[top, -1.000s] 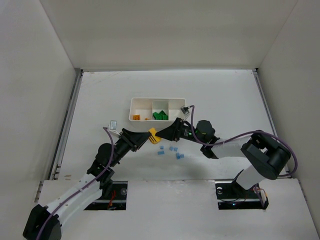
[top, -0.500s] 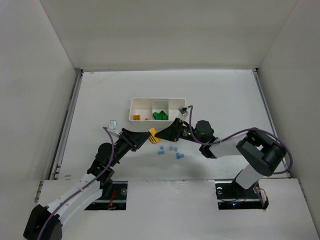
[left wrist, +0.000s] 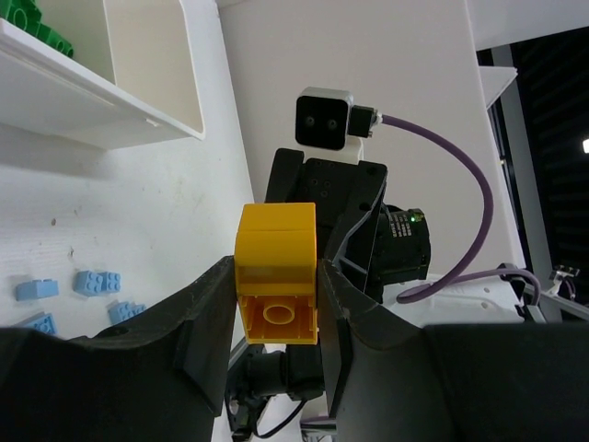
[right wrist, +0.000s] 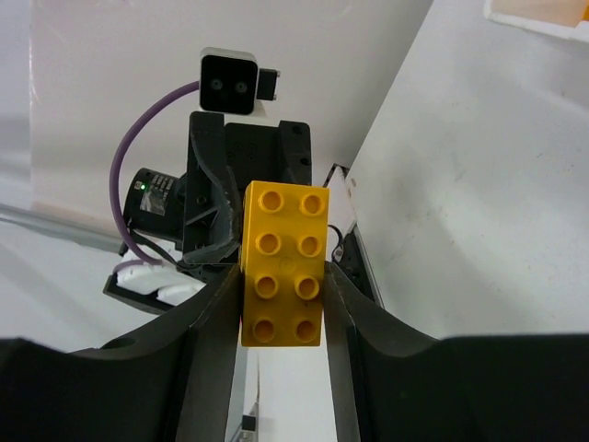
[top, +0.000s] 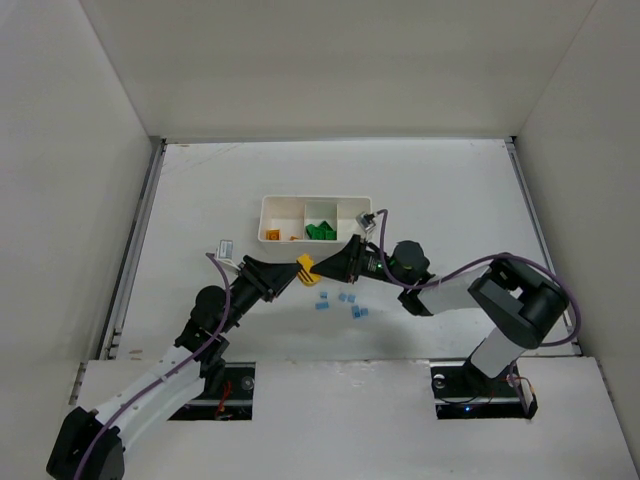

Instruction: Sort the legos into containers by color

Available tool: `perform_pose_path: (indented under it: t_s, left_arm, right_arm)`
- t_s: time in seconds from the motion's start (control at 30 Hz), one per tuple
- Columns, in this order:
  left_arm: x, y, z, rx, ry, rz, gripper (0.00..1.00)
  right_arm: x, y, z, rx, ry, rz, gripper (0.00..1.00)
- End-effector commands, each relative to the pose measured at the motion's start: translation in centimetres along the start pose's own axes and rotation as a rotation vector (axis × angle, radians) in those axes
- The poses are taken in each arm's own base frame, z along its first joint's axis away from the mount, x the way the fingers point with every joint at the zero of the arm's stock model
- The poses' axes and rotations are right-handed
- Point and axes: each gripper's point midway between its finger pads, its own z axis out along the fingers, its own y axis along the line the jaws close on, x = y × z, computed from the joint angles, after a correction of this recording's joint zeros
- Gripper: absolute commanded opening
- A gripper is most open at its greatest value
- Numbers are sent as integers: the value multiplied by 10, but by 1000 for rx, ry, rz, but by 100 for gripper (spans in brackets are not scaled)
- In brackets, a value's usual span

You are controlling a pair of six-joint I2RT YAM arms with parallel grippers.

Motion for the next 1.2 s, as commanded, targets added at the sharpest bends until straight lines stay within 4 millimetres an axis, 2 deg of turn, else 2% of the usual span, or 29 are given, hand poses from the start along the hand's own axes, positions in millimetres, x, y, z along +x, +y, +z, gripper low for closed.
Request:
perform_pose_path:
  t_s: [0.0, 0.37, 0.6, 0.77, 0.93, 1.17]
  left_arm:
    - [1, -3, -4, 53, -4, 12, 15]
    - [4, 9, -9, 32, 9, 8, 12]
    - [-2, 12, -10, 25, 2, 6, 12]
    - [-6, 10, -10, 30, -9, 8, 12]
    - [-16, -7, -10, 69, -39, 21, 12]
    - [-72, -42, -5, 84, -227, 61, 13]
  right_arm:
    - [-14, 23, -2, -100, -39, -53, 37]
    - [-65, 36, -34, -81, -163, -105, 35]
    - [-71, 42, -30, -58, -160, -142, 35]
    - [-65, 31, -21, -26, -139, -136, 36]
    - [-78, 25, -8, 18, -153, -155, 37]
    - [-110, -17, 34, 249, -177, -223, 38]
